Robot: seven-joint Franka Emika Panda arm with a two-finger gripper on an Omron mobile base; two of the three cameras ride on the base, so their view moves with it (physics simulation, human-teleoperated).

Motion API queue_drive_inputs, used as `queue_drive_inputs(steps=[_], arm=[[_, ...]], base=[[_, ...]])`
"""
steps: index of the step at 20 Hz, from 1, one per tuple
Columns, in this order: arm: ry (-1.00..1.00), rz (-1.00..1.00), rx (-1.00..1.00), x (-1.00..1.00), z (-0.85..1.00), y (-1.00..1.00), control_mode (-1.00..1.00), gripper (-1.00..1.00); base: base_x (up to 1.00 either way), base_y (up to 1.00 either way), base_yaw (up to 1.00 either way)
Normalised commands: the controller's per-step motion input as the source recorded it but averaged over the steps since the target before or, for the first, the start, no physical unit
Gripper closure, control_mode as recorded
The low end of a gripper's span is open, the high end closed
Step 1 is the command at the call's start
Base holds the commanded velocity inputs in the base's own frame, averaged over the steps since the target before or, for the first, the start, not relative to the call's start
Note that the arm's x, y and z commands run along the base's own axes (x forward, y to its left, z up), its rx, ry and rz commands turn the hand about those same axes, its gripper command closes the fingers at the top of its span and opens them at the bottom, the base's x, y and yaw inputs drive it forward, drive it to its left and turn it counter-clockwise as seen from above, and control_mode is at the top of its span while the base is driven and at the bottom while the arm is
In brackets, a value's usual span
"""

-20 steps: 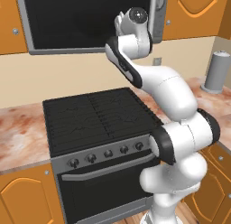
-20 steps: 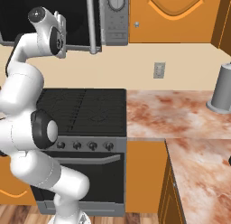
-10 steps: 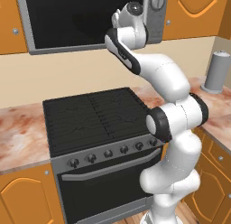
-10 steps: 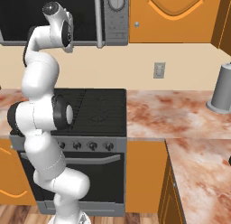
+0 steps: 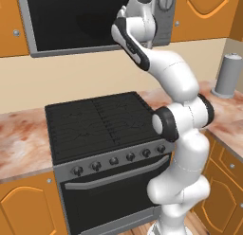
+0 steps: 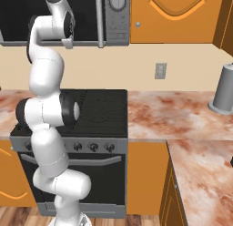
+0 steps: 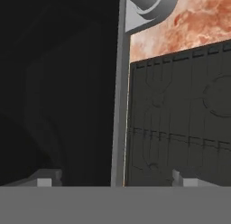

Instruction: Pick the tomato from the sink and place it in the bowl. Then pick the bowl and place it in the microwave. Then close the microwave door and press the start button.

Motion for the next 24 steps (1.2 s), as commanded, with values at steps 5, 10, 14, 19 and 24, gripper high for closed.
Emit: queue_drive_inputs(steps=[5,10,14,19,24], arm=[[0.07,0.00,0.02,-0.19,-0.09,0.00,-1.00,-1.00],[-0.03,0.05,0.11,-0.99,0.00,-0.23,-1.00,-1.00],[-0.13,0.21,0.09,-1.00,0.00,-0.13,-1.00,-1.00],[-0.12,0.30,0.07,-1.00,-0.06,-0.21,-1.00,-1.00],[-0.03,0.31,0.11,-0.91,-0.46,-0.42,-1.00,-1.00]], base=[[0.00,0.00,0.00],[0.00,0.00,0.00],[0.00,0.00,0.00],[0.00,0.00,0.00],[0.00,0.00,0.00]])
